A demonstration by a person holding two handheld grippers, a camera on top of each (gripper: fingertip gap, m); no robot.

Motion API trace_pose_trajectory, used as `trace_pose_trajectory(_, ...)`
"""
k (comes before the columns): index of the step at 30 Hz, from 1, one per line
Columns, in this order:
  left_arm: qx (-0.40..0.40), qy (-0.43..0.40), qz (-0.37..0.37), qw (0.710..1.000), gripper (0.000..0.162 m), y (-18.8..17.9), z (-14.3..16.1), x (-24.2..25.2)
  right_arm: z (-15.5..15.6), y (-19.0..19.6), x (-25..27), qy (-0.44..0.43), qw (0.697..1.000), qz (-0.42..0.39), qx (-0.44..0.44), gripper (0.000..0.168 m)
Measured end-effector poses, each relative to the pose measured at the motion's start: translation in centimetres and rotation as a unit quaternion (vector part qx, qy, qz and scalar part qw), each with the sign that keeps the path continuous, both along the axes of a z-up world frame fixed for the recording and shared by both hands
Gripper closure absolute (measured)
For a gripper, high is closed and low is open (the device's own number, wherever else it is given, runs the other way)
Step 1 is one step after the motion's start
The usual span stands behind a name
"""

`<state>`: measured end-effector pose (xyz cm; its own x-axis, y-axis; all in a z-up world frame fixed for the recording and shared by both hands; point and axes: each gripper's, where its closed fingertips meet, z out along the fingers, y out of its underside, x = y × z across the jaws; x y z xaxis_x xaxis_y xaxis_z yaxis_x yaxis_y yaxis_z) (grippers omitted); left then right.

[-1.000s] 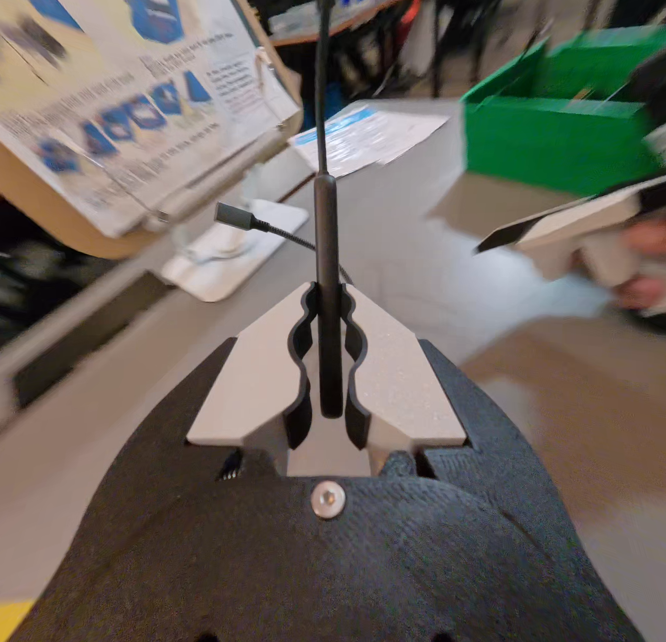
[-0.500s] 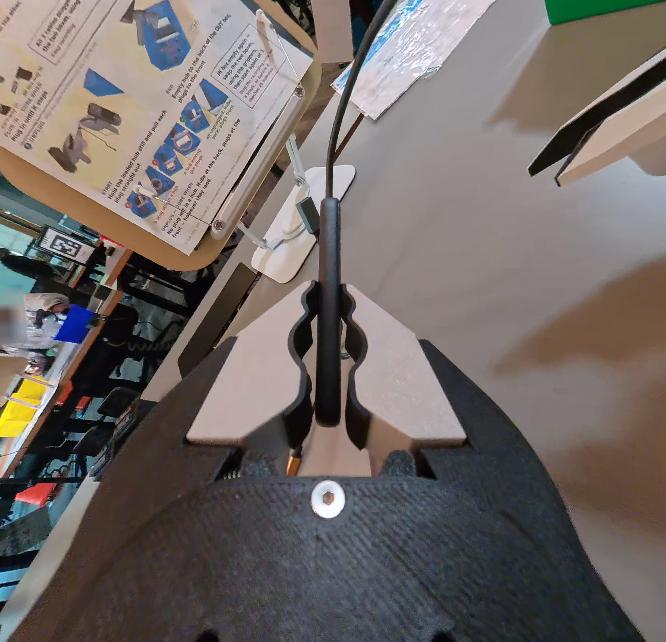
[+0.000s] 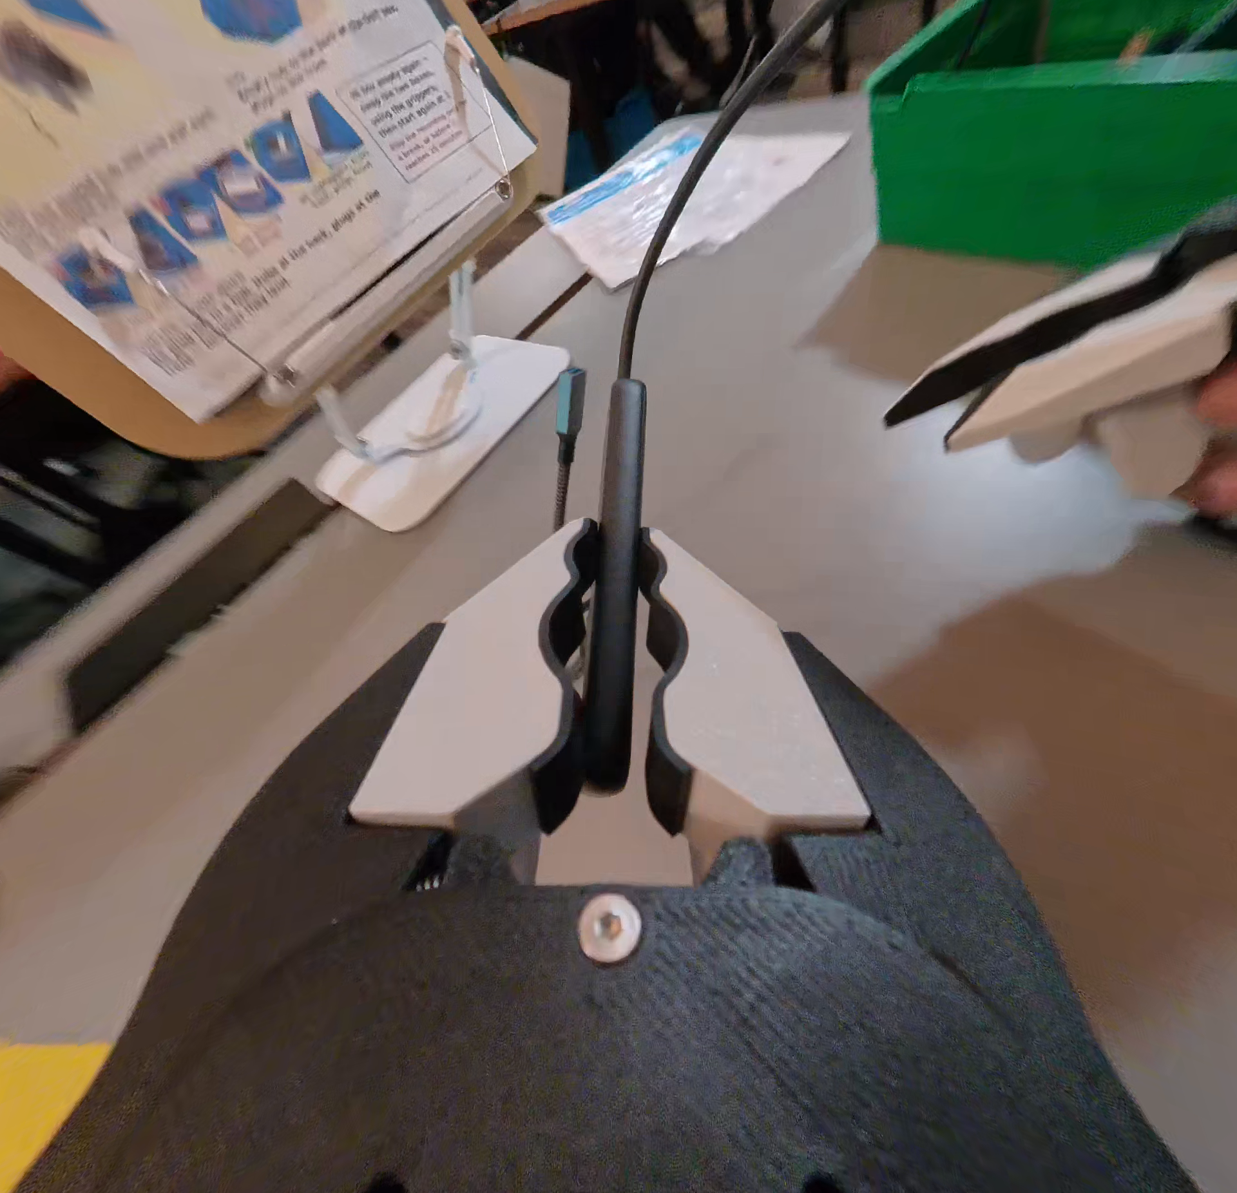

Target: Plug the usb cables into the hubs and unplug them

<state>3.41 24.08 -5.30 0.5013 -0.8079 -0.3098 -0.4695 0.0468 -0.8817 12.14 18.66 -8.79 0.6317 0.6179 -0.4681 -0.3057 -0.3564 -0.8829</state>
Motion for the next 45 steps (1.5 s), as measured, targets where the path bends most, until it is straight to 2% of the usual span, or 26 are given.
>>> trace_pose_trajectory(2,-0.080,-0.080,-0.012,0.994,0.153,0.0,0.0,-0.6,0.2,-0.3,-0.3,-0.032,0.999,0.001,0.020,0.131)
trace_pose_trajectory(5,-0.184,-0.189,-0.028,0.964,0.153,-0.4,-0.3,-2.1,0.7,-0.9,-0.9,-0.089,0.994,0.000,0.061,0.133)
trace_pose_trajectory(7,-0.250,-0.261,-0.049,0.931,0.154,-1.0,-0.3,-2.8,1.0,-1.3,-1.5,-0.128,0.988,0.001,0.088,0.134)
trace_pose_trajectory(10,-0.362,-0.357,-0.074,0.858,0.154,-1.8,-0.3,-3.1,1.0,-2.2,-3.1,-0.179,0.976,0.016,0.125,0.136)
trace_pose_trajectory(12,-0.405,-0.379,-0.077,0.829,0.154,-2.5,-1.1,-2.9,1.0,-2.8,-4.2,-0.216,0.964,0.028,0.153,0.136)
trace_pose_trajectory(14,-0.433,-0.377,-0.082,0.815,0.154,-4.0,-2.4,-2.3,0.4,-3.1,-5.1,-0.253,0.952,0.037,0.169,0.136)
trace_pose_trajectory(18,-0.468,-0.391,-0.102,0.786,0.154,-6.6,-3.1,-0.7,-2.3,-3.6,-6.7,-0.281,0.948,0.083,0.126,0.134)
trace_pose_trajectory(20,-0.468,-0.385,-0.106,0.788,0.154,-7.1,-3.4,-0.1,-3.4,-4.2,-7.4,-0.275,0.950,0.117,0.089,0.139)
trace_pose_trajectory(22,-0.464,-0.369,-0.121,0.797,0.154,-7.3,-3.7,0.0,-3.7,-4.2,-7.3,-0.272,0.952,0.118,0.074,0.143)
trace_pose_trajectory(23,-0.468,-0.367,-0.129,0.794,0.154,-7.5,-3.8,0.0,-3.7,-4.0,-7.1,-0.272,0.953,0.111,0.073,0.156)
trace_pose_trajectory(30,-0.491,-0.363,-0.158,0.776,0.154,-8.0,-4.2,0.1,-4.3,-4.6,-7.2,-0.245,0.958,0.142,0.038,0.158)
trace_pose_trajectory(34,-0.491,-0.373,-0.197,0.763,0.149,-8.7,-3.3,0.1,-3.1,-5.2,-7.2,-0.154,0.973,0.170,0.001,0.161)
trace_pose_trajectory(37,-0.494,-0.331,-0.227,0.772,0.136,-10.4,-4.0,0.8,-2.0,-5.2,-6.7,-0.084,0.980,0.177,-0.024,0.162)
trace_pose_trajectory(41,-0.473,-0.291,-0.231,0.799,0.149,-11.0,-4.9,1.2,-2.1,-5.4,-6.4,-0.063,0.980,0.187,-0.043,0.162)
trace_pose_trajectory(45,-0.479,-0.300,-0.236,0.790,0.154,-11.0,-4.6,1.1,-1.7,-5.6,-6.6,-0.043,0.979,0.193,-0.042,0.162)
